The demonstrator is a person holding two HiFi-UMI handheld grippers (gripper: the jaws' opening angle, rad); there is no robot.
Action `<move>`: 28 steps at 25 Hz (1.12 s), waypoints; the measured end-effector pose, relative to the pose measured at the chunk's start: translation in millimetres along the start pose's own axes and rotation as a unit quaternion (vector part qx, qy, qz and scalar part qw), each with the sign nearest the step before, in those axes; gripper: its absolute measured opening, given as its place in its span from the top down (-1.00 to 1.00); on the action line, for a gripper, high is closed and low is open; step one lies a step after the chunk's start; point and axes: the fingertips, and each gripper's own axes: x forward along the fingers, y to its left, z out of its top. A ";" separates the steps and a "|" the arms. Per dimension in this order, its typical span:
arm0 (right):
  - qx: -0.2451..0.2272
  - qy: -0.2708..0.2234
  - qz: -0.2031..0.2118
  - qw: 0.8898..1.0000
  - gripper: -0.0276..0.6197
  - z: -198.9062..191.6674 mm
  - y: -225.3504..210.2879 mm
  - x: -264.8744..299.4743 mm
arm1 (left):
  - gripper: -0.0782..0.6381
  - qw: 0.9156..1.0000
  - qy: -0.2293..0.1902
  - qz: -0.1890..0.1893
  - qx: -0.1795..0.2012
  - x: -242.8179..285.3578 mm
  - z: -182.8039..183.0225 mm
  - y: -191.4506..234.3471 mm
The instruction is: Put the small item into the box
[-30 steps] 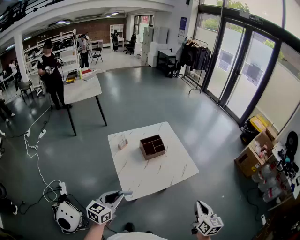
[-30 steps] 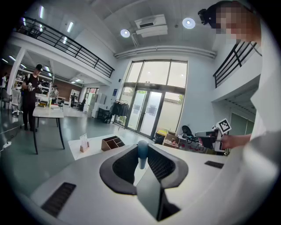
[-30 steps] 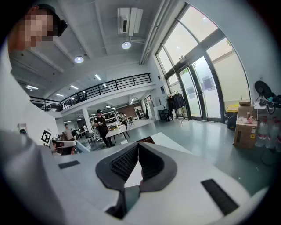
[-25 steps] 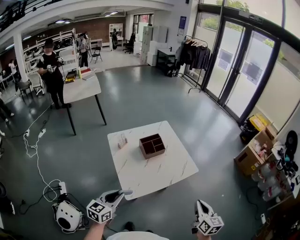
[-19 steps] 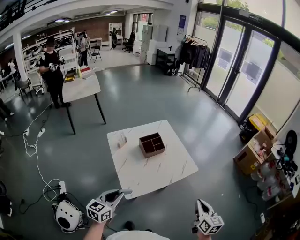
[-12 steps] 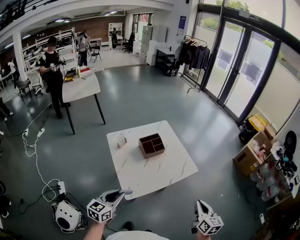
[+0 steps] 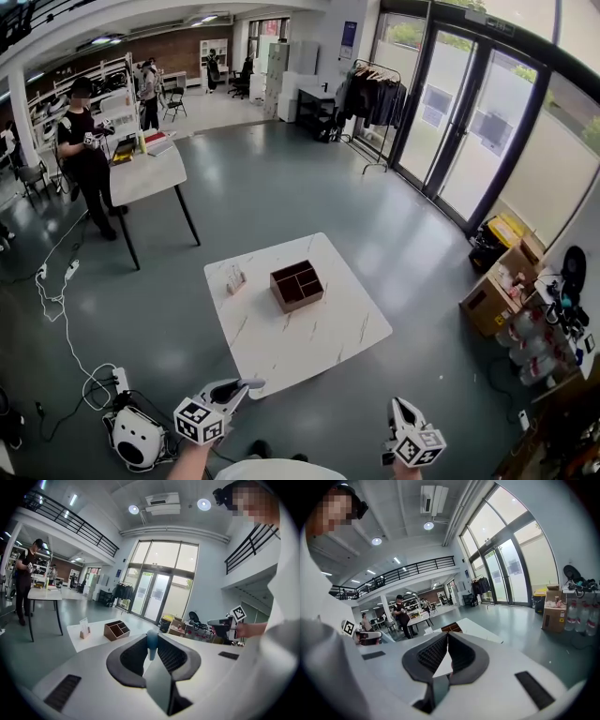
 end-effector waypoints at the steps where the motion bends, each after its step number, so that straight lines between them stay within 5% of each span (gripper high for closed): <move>1: 0.001 0.001 -0.004 1.000 0.83 -0.3 0.7 0.4 | 0.58 1.000 0.002 -0.002 0.001 1.5 0.1 2.7; 13: 0.010 -0.005 -0.027 1.000 0.83 -8.9 33.4 8.5 | 0.58 0.999 0.021 -0.032 0.011 3.1 -5.3 35.5; 28: 0.010 0.007 -0.030 0.999 0.83 -10.5 38.1 29.2 | 0.58 0.999 0.030 -0.025 0.010 7.1 -8.8 59.1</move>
